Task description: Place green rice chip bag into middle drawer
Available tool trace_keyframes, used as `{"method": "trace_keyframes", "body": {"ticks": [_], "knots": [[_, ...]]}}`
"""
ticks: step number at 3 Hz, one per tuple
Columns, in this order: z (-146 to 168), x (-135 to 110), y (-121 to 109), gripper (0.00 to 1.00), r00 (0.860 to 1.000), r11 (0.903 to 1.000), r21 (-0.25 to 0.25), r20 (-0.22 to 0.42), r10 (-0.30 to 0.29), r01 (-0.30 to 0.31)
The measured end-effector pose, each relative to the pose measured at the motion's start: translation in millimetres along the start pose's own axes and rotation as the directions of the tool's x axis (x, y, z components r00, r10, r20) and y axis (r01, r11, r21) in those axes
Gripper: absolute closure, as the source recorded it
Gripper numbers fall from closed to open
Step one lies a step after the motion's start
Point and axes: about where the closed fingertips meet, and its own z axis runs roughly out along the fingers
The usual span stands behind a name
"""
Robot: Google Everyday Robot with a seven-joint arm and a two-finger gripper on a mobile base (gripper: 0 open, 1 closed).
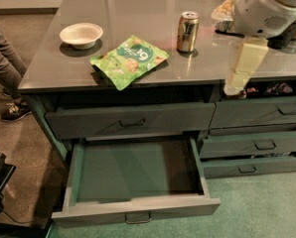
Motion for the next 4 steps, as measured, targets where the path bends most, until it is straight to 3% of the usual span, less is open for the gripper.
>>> {"method": "trace_keyframes", "body": {"ticks": [1, 2, 3, 4], "knots": [[23.9, -32.4, -36.1, 0.00, 0.992, 0.9932, 0.040, 0.054, -0.111, 0.109], [59.2, -72.0, -64.2, 0.00, 0.971, 0.9779, 0.076, 0.127, -0.203, 0.195], [102.5, -118.0, -85.0, 0.00, 0.933, 0.9570, 0.103, 0.215, -0.288, 0.271], [102.5, -118.0, -85.0, 0.00, 0.933, 0.9570, 0.103, 0.215, -0.288, 0.271]]}}
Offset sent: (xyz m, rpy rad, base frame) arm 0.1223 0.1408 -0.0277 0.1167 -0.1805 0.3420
